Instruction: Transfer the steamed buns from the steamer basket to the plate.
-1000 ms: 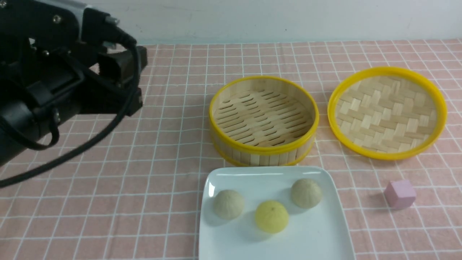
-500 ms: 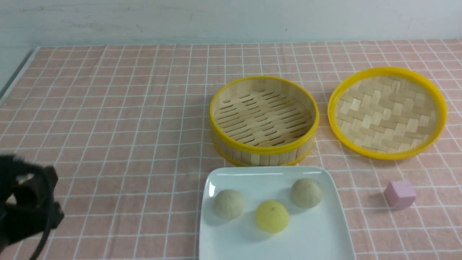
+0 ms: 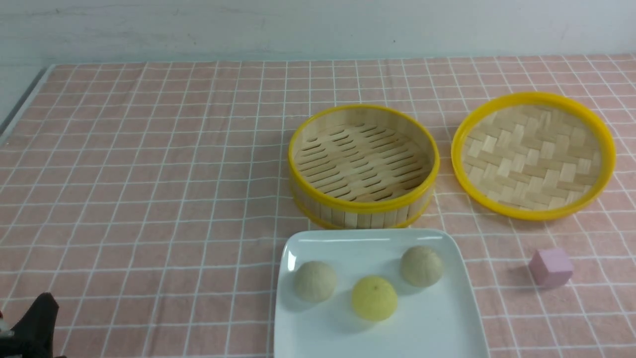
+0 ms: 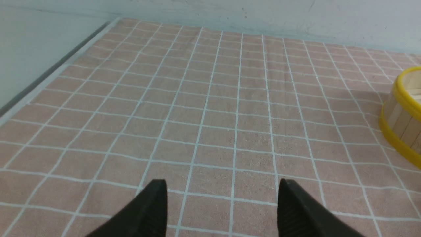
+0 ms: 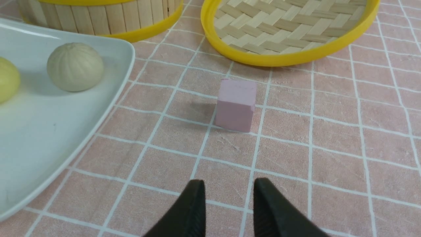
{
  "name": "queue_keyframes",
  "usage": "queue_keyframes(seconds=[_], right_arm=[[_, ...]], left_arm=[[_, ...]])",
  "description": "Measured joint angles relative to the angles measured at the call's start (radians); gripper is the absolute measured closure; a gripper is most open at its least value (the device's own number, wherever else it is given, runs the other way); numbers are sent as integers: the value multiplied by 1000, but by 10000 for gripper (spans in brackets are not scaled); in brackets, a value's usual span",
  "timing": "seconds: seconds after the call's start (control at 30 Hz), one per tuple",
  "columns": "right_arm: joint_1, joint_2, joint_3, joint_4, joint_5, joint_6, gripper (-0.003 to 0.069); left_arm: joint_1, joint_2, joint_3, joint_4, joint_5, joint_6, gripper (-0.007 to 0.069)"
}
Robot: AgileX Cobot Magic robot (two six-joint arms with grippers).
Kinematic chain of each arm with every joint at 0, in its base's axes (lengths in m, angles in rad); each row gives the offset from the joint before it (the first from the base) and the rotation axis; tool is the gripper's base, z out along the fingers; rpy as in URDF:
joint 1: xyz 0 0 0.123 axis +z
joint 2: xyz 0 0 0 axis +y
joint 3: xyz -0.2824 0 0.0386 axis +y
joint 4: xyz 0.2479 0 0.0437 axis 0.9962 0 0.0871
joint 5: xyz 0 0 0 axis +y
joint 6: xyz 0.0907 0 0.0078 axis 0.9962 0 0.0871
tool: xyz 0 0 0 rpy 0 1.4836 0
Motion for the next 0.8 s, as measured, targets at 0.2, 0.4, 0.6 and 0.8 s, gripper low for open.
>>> queue_keyframes(seconds=[0.2, 0.4, 0.6, 0.8], right_arm=[[0, 0, 0, 0, 0, 0, 423], [0, 0, 0, 0, 0, 0, 423], [0, 0, 0, 0, 0, 0, 423], [0, 0, 0, -1, 0, 0, 421]], left_arm=[[0, -46, 0, 0, -16, 1, 165], [0, -59, 0, 0, -17, 0, 165], [0, -59, 0, 0, 7, 2, 165], [0, -59, -93, 1, 8, 50, 165]])
